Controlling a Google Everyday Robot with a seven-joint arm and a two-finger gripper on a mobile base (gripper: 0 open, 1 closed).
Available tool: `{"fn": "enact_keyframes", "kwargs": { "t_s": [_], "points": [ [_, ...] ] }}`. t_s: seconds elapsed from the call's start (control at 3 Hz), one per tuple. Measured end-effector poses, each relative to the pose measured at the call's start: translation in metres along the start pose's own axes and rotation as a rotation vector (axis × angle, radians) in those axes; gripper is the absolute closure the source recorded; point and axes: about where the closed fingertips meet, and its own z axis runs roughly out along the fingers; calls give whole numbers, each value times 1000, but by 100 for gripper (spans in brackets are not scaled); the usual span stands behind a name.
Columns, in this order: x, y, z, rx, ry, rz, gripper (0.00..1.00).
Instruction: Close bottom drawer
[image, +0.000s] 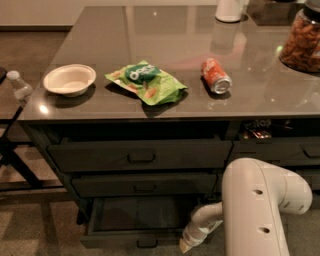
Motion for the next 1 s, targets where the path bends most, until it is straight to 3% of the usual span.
{"fn": "enact_keyframes", "kwargs": {
  "t_s": [0.33,0.67,1.0],
  "points": [
    [-18,-10,-6,24,-48,28,100],
    [-19,-10,-4,16,-48,30,100],
    [-48,-25,-11,26,-125,84,100]
  ]
}}
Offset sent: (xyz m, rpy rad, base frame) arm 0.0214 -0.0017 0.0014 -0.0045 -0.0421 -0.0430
